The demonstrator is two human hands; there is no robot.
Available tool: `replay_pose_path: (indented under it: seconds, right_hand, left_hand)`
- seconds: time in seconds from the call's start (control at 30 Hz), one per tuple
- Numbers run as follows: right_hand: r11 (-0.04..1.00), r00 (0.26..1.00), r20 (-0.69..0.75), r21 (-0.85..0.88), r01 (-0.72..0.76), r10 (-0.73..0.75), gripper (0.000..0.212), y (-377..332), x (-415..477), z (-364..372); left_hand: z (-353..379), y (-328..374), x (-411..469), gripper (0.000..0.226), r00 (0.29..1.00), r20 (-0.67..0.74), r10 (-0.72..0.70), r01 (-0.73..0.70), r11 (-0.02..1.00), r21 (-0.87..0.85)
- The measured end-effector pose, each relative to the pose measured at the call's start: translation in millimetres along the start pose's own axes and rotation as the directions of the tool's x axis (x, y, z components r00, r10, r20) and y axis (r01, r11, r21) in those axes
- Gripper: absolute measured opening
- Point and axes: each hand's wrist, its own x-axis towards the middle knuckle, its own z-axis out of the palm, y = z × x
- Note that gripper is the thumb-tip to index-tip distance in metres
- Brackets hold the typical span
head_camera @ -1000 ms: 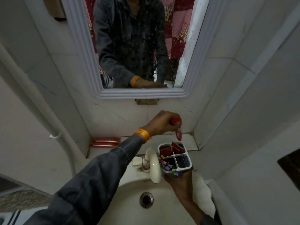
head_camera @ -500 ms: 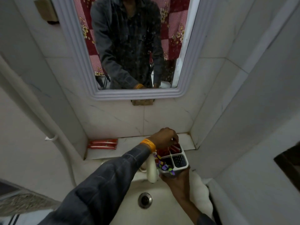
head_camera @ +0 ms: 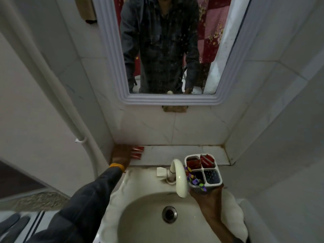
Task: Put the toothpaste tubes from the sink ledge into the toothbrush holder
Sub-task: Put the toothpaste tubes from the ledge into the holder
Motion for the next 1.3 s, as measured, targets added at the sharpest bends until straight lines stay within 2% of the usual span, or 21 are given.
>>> replay_pose_path:
  seconds: [0.03,0.1,0.13,0.17,0.23,0.27,0.3,0.37,0.43,0.5,0.6,0.67,0.73,0.8,0.87,0.93,1.0,1.13,1.17,1.3]
  right_hand:
    - [1.000,1.000,-0.003,-0.004,-0.004,0.004,0.110,-3,0,0]
    - [1.000,1.000,-0.002,-0.019,-0.001,0.001,0.107,0,1,-1]
    - [1.000,1.000,0.004,-0.023,-0.004,0.004,0.107,2,2,-1]
    - [0.999,1.000,0.007,-0.033,-0.003,0.004,0.107,4,3,-2]
    - [0.998,1.000,0.007,-0.055,-0.017,0.018,0.108,10,3,-2]
    - [0.996,1.000,0.012,-0.087,-0.018,0.019,0.111,10,2,-3]
    - [0.994,1.000,0.022,-0.108,-0.017,0.020,0.114,10,2,-4]
    - [0.990,0.998,0.027,-0.130,-0.049,0.053,0.115,9,2,-4]
    - [0.990,0.996,0.034,-0.120,-0.077,0.082,0.116,6,1,-5]
    - [0.985,0.989,0.059,-0.123,-0.124,0.132,0.108,3,0,-6]
    - [0.979,0.981,0.087,-0.128,-0.162,0.173,0.092,4,0,-10]
    - [0.978,0.982,0.083,-0.137,-0.159,0.172,0.092,3,0,-9]
    - [0.982,0.989,0.067,-0.141,-0.125,0.135,0.100,-2,0,-7]
    - [0.980,0.989,0.018,-0.136,-0.142,0.146,0.114,0,3,-5]
    - [0.983,0.989,0.040,-0.124,-0.138,0.144,0.121,7,4,-1]
    - [0.974,0.987,0.047,-0.176,-0.145,0.155,0.121,-2,3,0]
    - [0.972,0.987,0.047,-0.188,-0.139,0.150,0.109,0,0,0]
    - [0.973,0.998,-0.038,-0.224,-0.057,0.050,0.126,25,2,0]
    - [0.973,0.998,-0.013,-0.225,-0.058,0.057,0.124,55,8,4]
    - [0.980,0.992,0.048,-0.165,-0.110,0.119,0.116,11,2,-5]
  left_hand:
    - [3,-2,-1,0.039,0.999,0.016,-0.034,0.035,0.998,-0.048]
    - [12,-3,1,0.034,0.996,0.076,0.041,-0.054,0.984,0.168]
    - [12,0,4,0.037,0.991,0.121,0.059,-0.094,0.946,0.311]
    - [14,9,2,0.046,0.983,0.182,0.028,-0.110,0.881,0.460]
    - [20,30,-8,0.059,0.981,0.186,0.051,-0.178,0.604,0.777]
    - [25,46,-15,0.060,0.981,0.166,0.098,-0.193,0.525,0.829]
    - [29,63,-21,0.059,0.977,0.179,0.116,-0.213,0.510,0.834]
    - [37,94,-30,0.047,0.957,0.215,0.195,-0.290,0.596,0.749]
    - [45,121,-42,0.035,0.916,0.277,0.291,-0.401,0.697,0.595]
    - [56,147,-62,0.032,0.857,0.343,0.384,-0.506,0.756,0.415]
    - [80,177,-92,0.031,0.751,0.429,0.503,-0.635,0.728,0.258]
    - [100,186,-107,0.028,0.694,0.495,0.523,-0.666,0.728,0.165]
    - [121,189,-119,0.028,0.636,0.560,0.531,-0.704,0.697,0.137]
    - [144,184,-123,0.027,0.590,0.613,0.526,-0.766,0.604,0.219]
    - [164,176,-125,0.027,0.576,0.661,0.481,-0.796,0.513,0.321]
    - [182,163,-125,0.029,0.568,0.700,0.432,-0.810,0.445,0.382]
    - [194,147,-126,0.025,0.551,0.746,0.375,-0.829,0.350,0.436]
    - [209,125,-127,0.023,0.499,0.810,0.308,-0.866,0.144,0.478]
    - [210,124,-126,0.023,0.499,0.814,0.298,-0.866,0.134,0.482]
    - [203,133,-123,0.020,0.495,0.832,0.252,-0.865,0.238,0.442]
